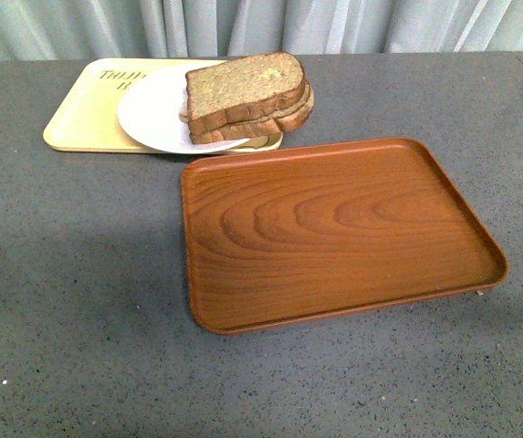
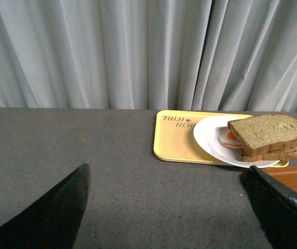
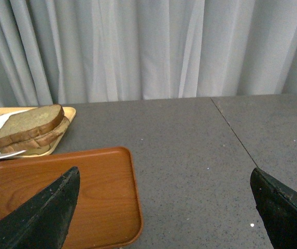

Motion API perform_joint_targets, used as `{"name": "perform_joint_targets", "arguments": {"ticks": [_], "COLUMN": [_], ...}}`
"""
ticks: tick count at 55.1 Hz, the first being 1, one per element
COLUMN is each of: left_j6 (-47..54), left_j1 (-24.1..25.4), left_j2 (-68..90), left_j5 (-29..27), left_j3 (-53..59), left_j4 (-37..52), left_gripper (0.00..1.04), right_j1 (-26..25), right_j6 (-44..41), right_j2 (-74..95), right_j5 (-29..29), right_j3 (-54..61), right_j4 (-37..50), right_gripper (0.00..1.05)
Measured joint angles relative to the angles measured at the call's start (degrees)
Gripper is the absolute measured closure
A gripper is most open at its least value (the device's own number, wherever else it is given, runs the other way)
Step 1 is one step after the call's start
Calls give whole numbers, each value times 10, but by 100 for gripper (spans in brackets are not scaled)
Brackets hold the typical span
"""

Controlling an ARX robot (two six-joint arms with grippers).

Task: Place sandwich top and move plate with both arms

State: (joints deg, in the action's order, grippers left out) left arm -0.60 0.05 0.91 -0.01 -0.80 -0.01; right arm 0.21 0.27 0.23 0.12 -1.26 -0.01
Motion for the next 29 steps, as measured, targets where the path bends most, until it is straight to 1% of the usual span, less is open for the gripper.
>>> {"name": "perform_joint_targets", "arguments": {"ticks": [2, 3, 7, 29], "left_j6": [0, 1, 1, 1], "left_j1": [0, 0, 0, 0], "left_j2": [0, 0, 0, 0], "left_j5": [0, 0, 0, 0], "left_j3": [0, 0, 0, 0], "left_j4": [0, 0, 0, 0], "left_gripper": [8, 7, 10, 9], "right_j1": [0, 0, 0, 0], "right_j6": [0, 0, 0, 0], "right_j2": [0, 0, 0, 0], "right_j5": [0, 0, 0, 0], "right_j3": [0, 0, 0, 0], "right_j4": [0, 0, 0, 0], "right_gripper": [9, 9, 9, 9]}}
